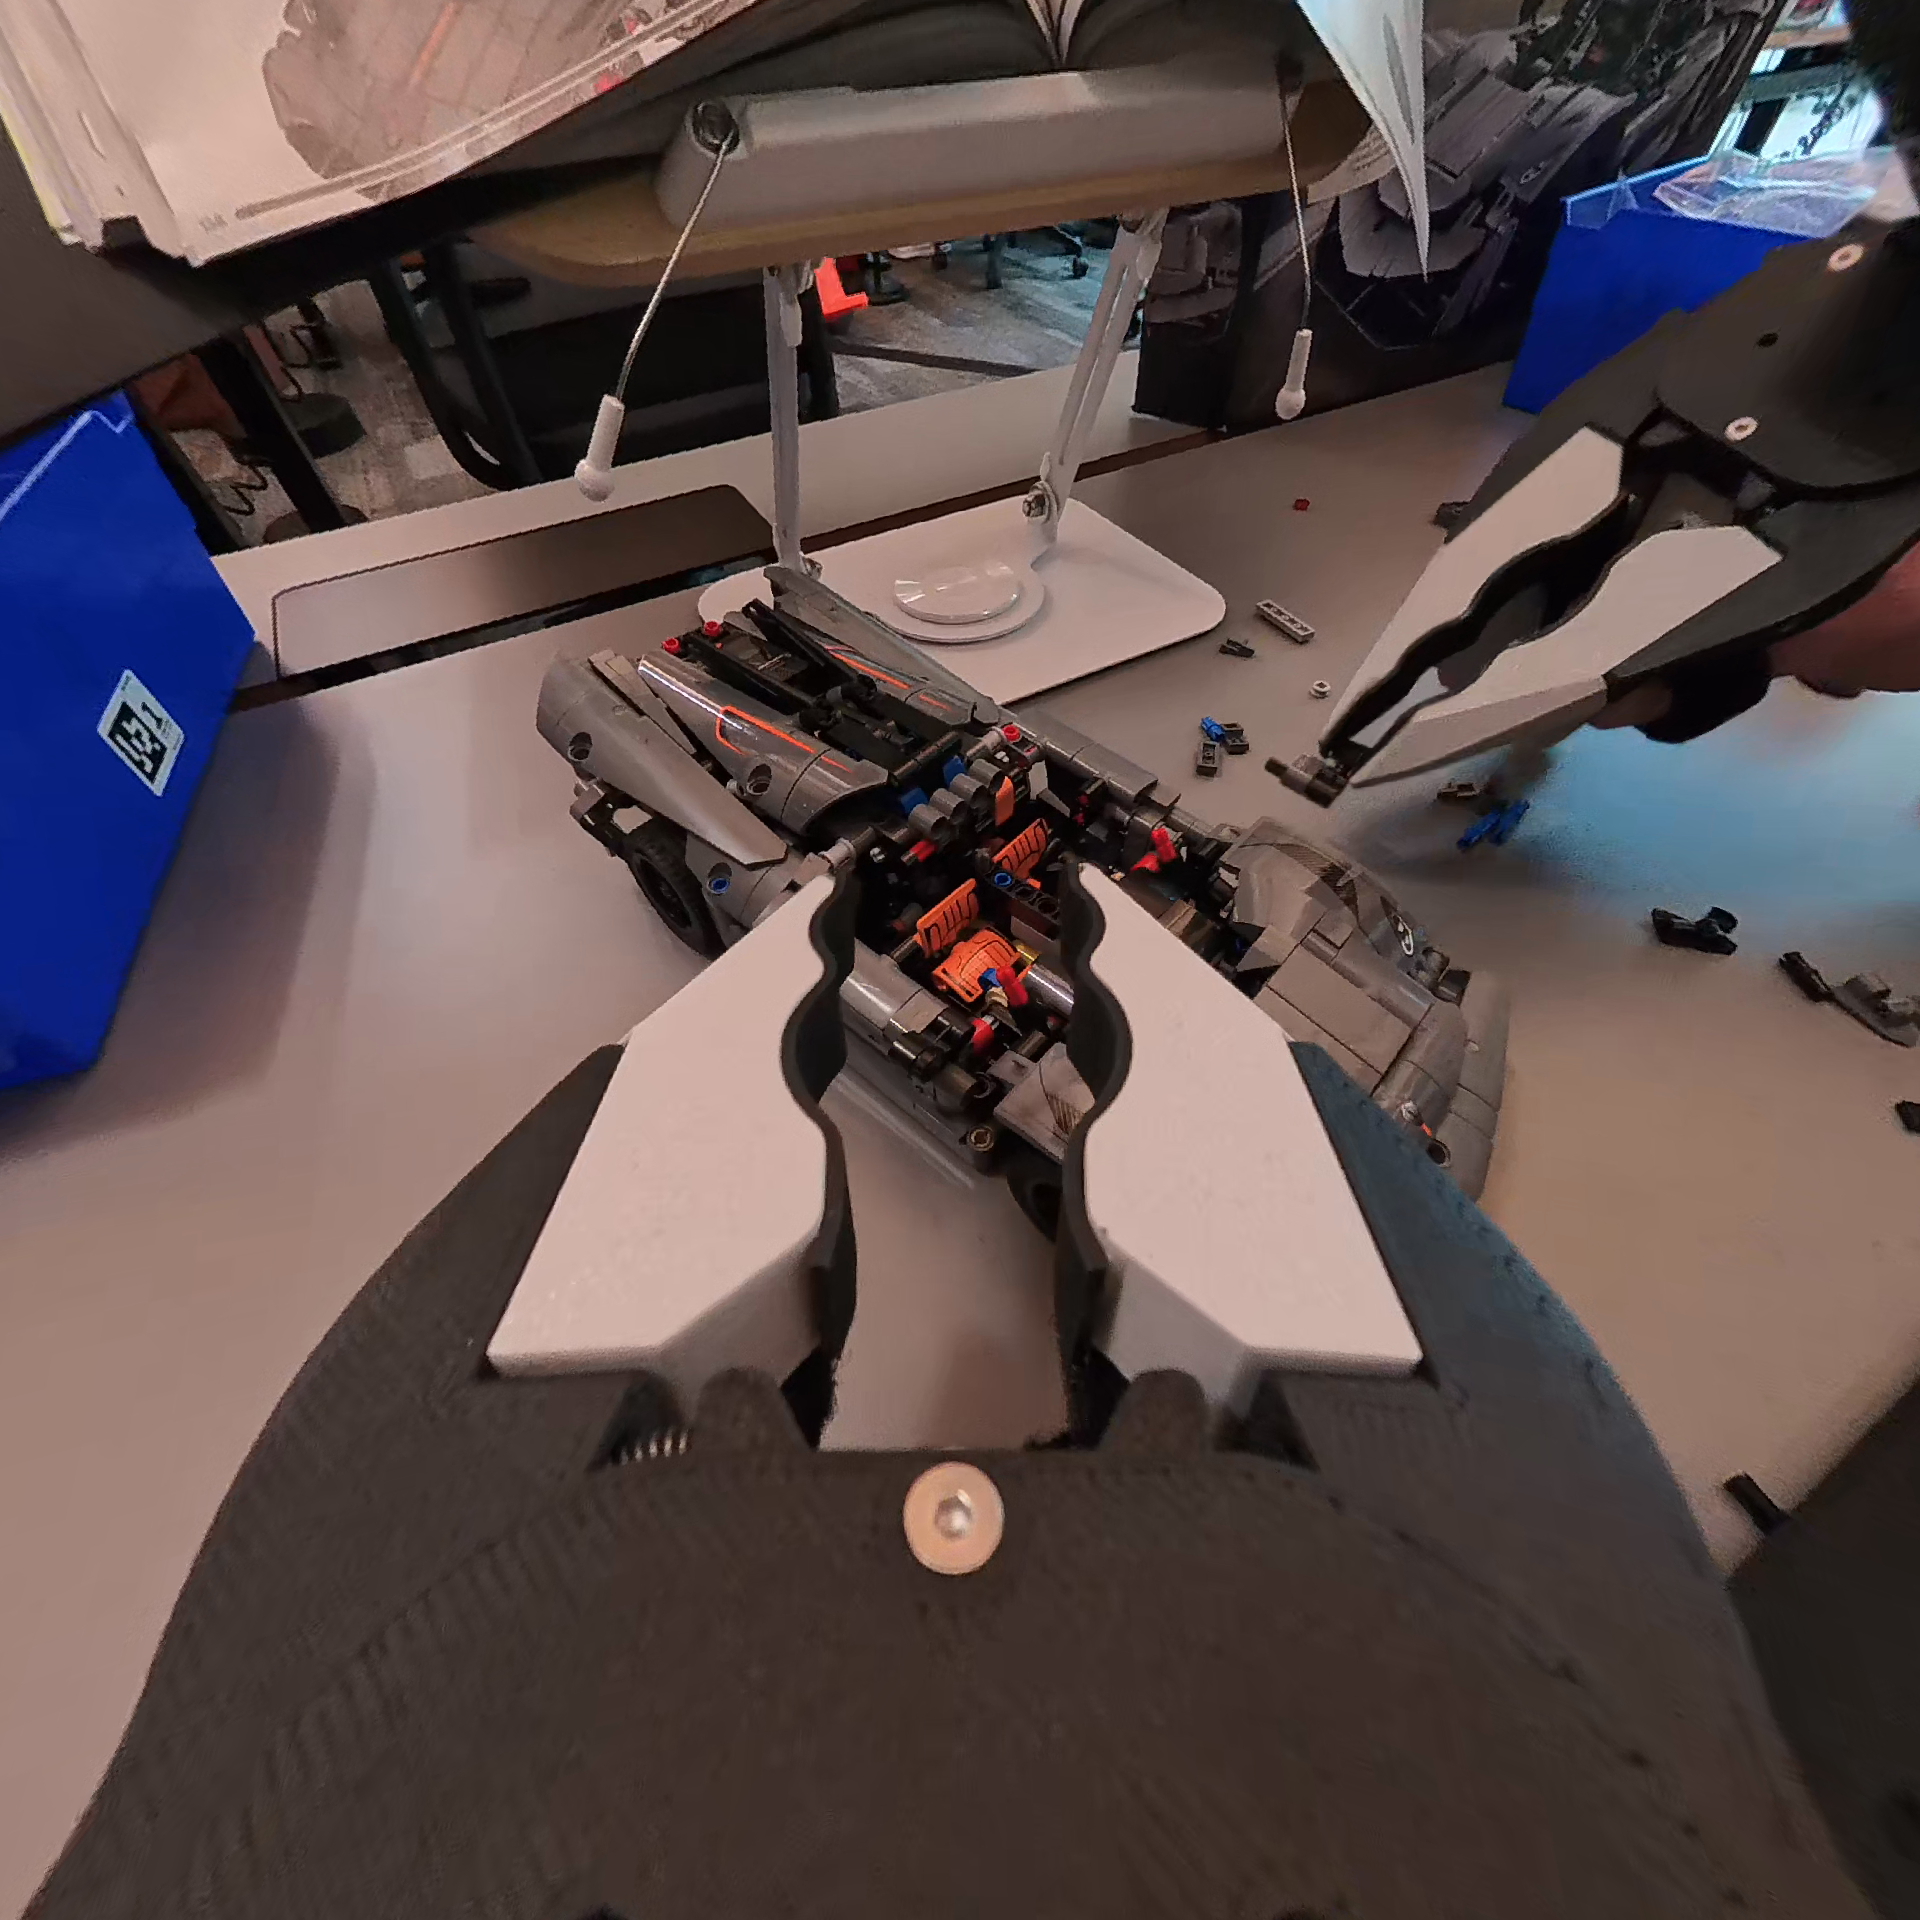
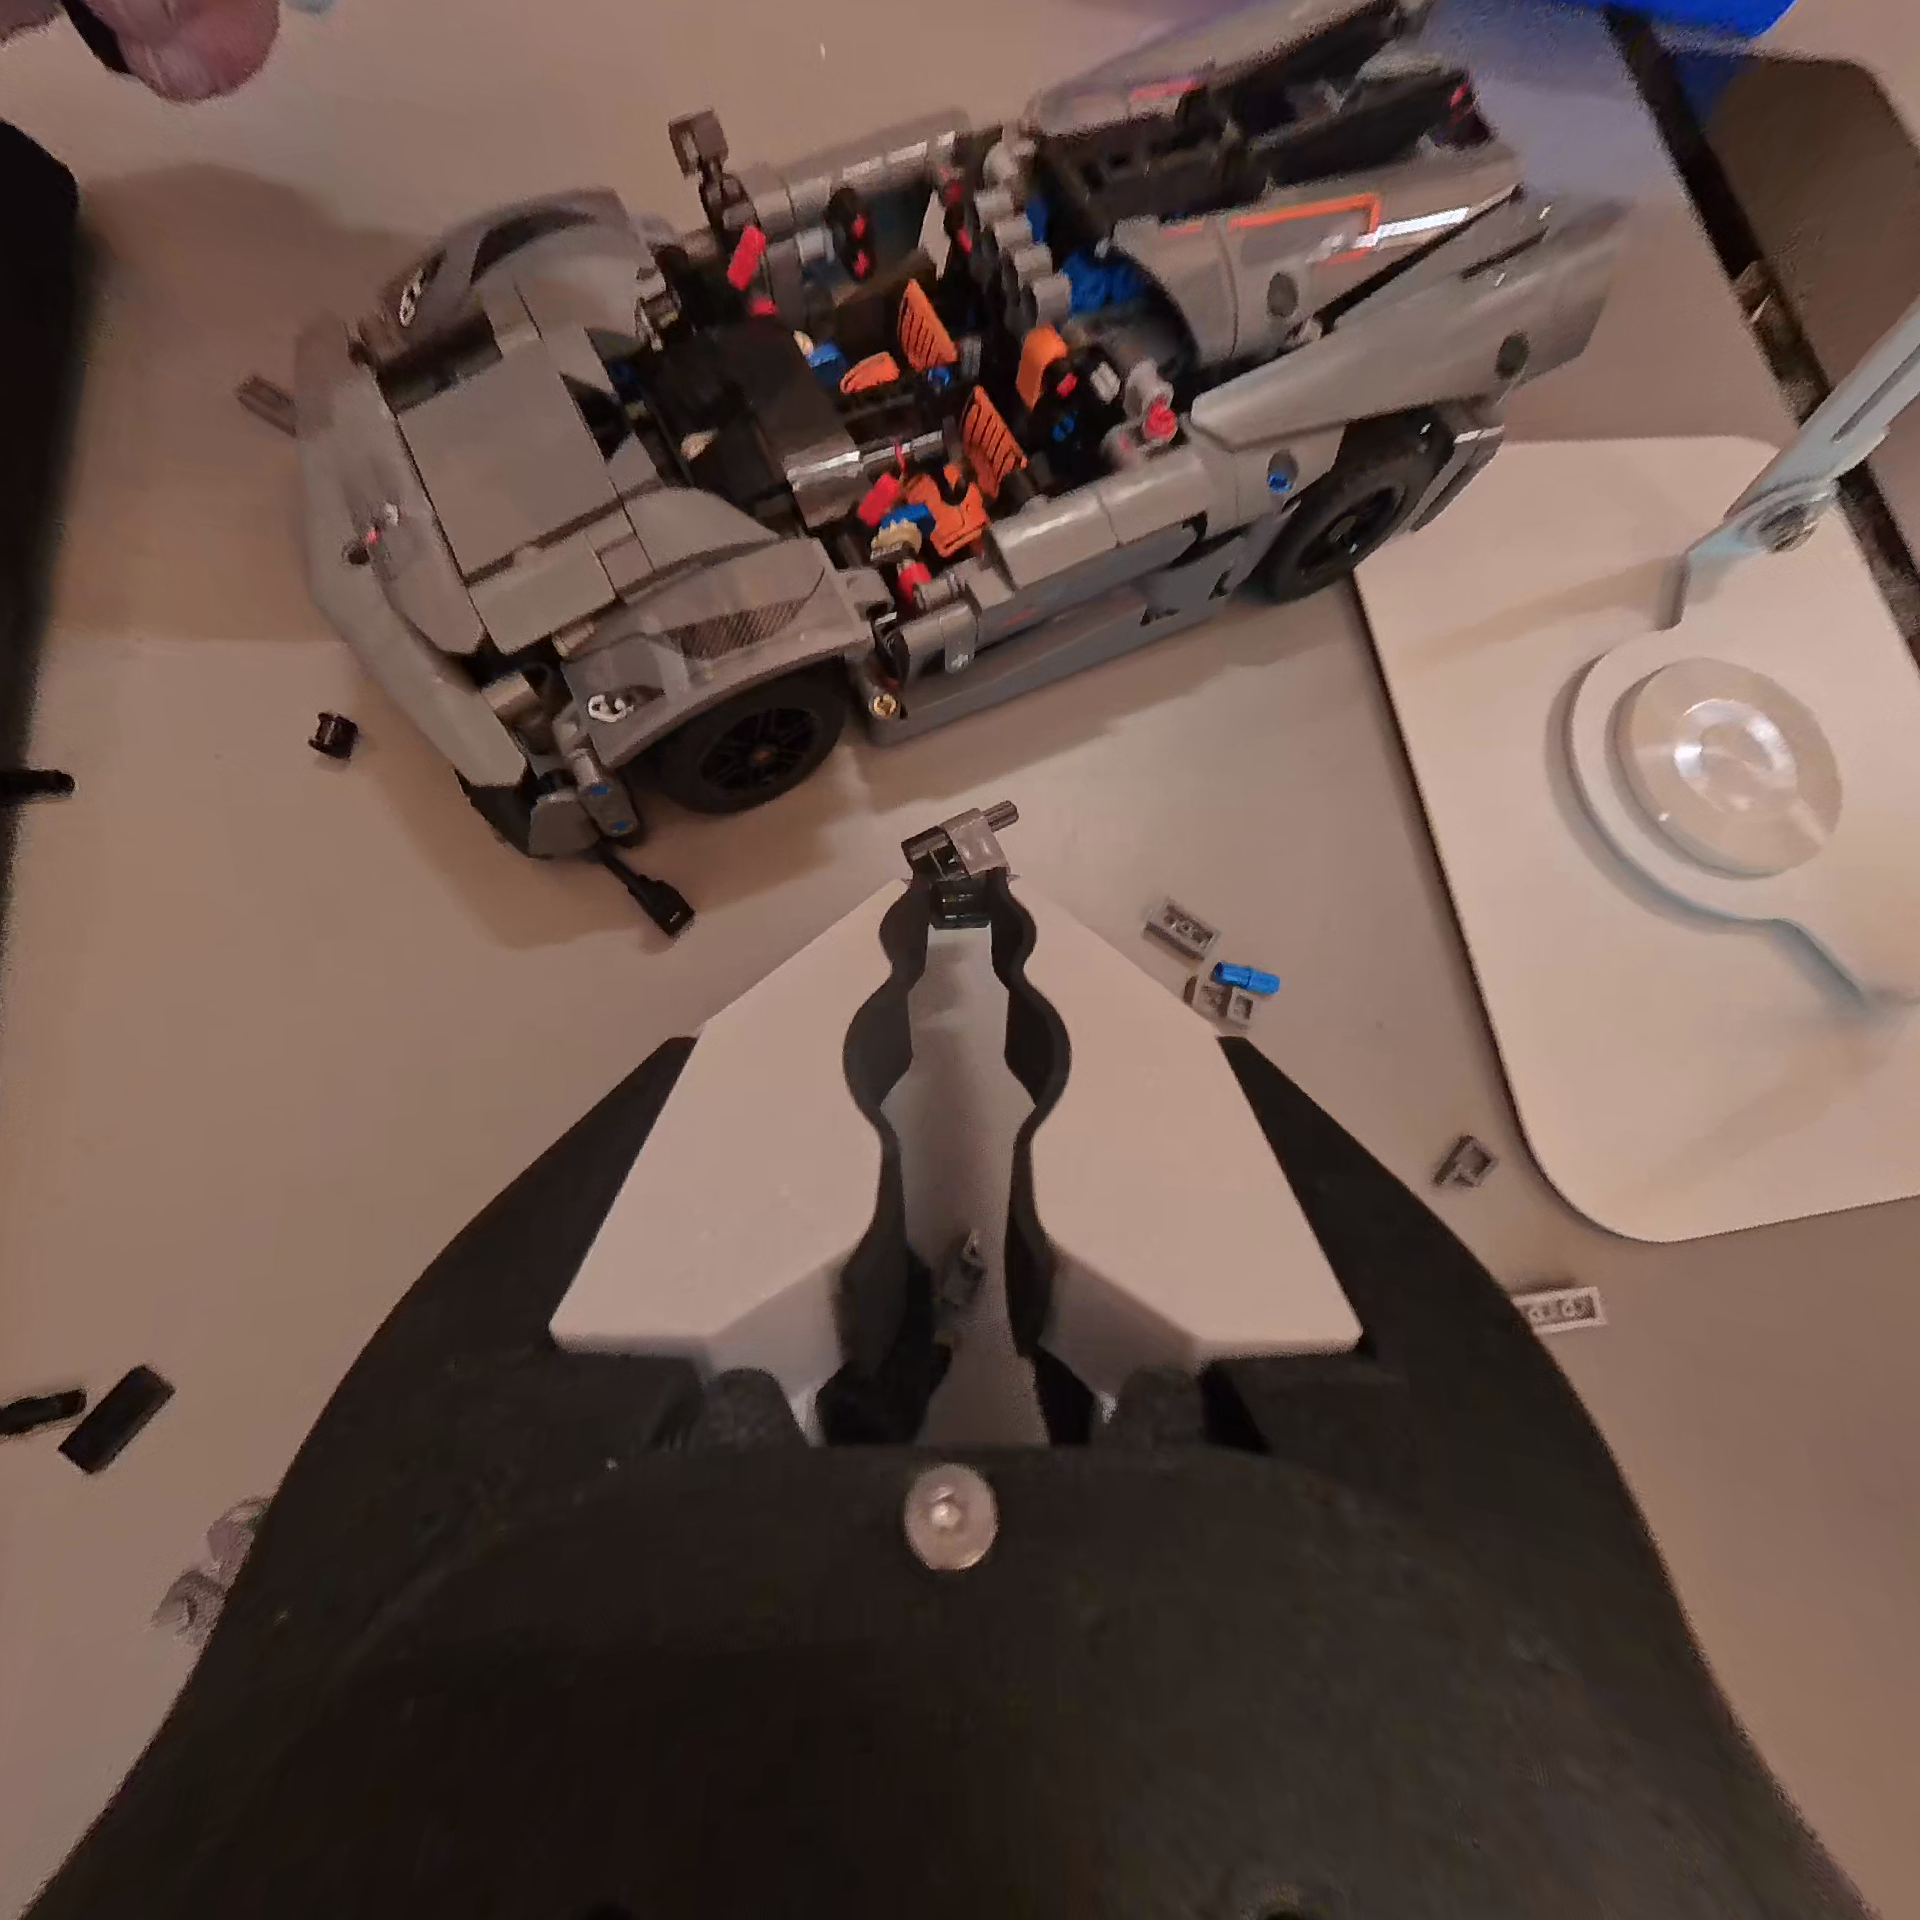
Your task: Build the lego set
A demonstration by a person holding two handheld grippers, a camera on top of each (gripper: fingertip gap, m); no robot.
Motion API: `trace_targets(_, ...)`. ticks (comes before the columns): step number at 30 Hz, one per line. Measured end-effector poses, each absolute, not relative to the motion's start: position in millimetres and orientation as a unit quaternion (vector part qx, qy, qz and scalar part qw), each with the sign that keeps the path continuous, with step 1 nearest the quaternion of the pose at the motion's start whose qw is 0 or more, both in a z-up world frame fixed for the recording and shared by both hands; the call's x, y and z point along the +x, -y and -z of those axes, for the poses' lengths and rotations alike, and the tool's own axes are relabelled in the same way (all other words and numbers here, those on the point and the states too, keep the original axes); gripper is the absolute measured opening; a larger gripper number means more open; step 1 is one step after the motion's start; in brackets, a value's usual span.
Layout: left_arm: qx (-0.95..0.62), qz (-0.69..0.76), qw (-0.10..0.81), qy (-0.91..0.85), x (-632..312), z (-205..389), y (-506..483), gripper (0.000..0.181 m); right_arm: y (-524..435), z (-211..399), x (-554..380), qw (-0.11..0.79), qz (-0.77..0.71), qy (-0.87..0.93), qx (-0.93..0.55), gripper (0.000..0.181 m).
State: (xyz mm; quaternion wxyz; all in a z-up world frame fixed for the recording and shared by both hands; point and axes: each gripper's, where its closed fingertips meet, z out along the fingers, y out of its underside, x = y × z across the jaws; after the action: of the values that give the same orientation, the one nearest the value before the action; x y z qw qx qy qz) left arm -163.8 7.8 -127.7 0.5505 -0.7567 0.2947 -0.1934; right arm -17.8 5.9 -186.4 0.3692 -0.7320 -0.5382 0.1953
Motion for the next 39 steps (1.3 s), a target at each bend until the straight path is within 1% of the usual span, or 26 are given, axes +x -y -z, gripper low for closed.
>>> trace_targets(8,-0.747,0.188,0.551,-0.322,-150,120,-10,0.037,-7,168,-43,0.398,-0.212,0.555,-0.699,0.01)
trace_targets(11,-0.733,0.179,0.551,-0.356,-137,107,-10,0.038,-11,170,-50,0.386,-0.213,0.563,-0.699,0.01)
trace_targets(16,-0.736,0.104,0.488,-0.457,-107,112,-29,0.038,-14,172,-51,0.344,-0.241,0.576,-0.701,0.01)
trace_targets(19,-0.725,0.108,0.467,-0.494,-87,115,-47,0.036,-14,172,-50,0.32,-0.255,0.582,-0.702,0.01)
trace_targets(22,-0.732,0.113,0.442,-0.506,-81,128,-61,0.033,-17,177,-48,0.306,-0.246,0.591,-0.704,0.01)
trace_targets(25,-0.729,0.113,0.421,-0.527,-85,144,-54,0.031,-18,179,-50,0.301,-0.252,0.594,-0.702,0.01)
trace_targets(27,-0.733,0.102,0.407,-0.536,-90,153,-48,0.025,-18,180,-52,0.301,-0.248,0.598,-0.7,0.01)
trace_targets(34,-0.72,0.086,0.377,-0.577,-79,173,-38,0.024,-15,184,-53,0.299,-0.249,0.597,-0.701,0.01)
trace_targets(39,-0.723,0.075,0.369,-0.58,-77,181,-40,0.015,-16,188,-53,0.299,-0.256,0.592,-0.703,0.01)
